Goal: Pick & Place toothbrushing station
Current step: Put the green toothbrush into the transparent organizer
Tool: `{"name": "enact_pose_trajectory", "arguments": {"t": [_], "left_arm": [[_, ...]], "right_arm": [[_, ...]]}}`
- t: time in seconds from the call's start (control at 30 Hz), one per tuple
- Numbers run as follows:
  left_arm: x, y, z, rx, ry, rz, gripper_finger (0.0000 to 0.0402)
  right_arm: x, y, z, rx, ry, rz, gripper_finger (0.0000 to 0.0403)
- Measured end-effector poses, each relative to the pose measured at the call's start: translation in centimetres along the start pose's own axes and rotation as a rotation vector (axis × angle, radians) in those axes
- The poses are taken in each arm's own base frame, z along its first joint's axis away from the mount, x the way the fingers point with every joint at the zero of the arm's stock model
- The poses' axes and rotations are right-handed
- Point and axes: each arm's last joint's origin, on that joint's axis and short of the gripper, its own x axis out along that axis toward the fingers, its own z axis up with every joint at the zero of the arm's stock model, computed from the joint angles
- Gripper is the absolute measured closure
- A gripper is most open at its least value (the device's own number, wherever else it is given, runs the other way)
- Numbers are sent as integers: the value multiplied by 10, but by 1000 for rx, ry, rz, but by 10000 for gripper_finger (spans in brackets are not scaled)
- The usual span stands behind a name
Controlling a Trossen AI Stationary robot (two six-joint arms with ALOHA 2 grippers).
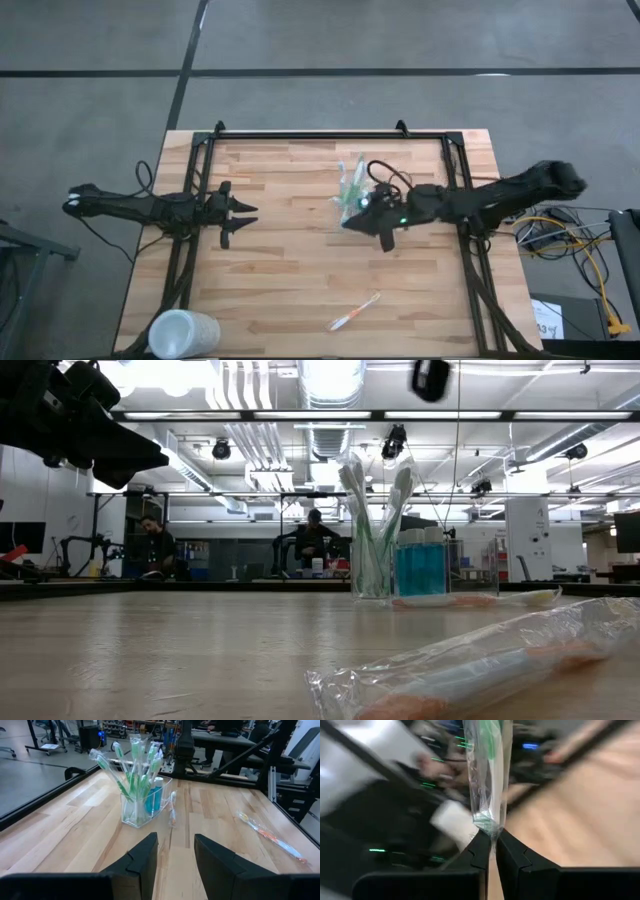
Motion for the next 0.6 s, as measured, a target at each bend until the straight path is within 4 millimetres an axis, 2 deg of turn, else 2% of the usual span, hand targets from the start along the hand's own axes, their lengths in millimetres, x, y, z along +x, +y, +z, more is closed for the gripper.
{"name": "enact_pose_trajectory", "arguments": {"t": [0.13, 0.27, 0.4, 0.6], "left_arm": [[0, 0, 0, 0, 0, 0, 266], [0, 0, 0, 0, 0, -1, 266], [0, 0, 0, 0, 0, -1, 266], [0, 0, 0, 0, 0, -1, 266]], "right_arm": [[-40, 9, 12, -54, 33, -242, 390], [-68, 11, 17, -72, 67, -336, 390], [-76, 8, 15, -84, 109, -379, 390], [-68, -1, 6, -210, 243, -477, 390]]}}
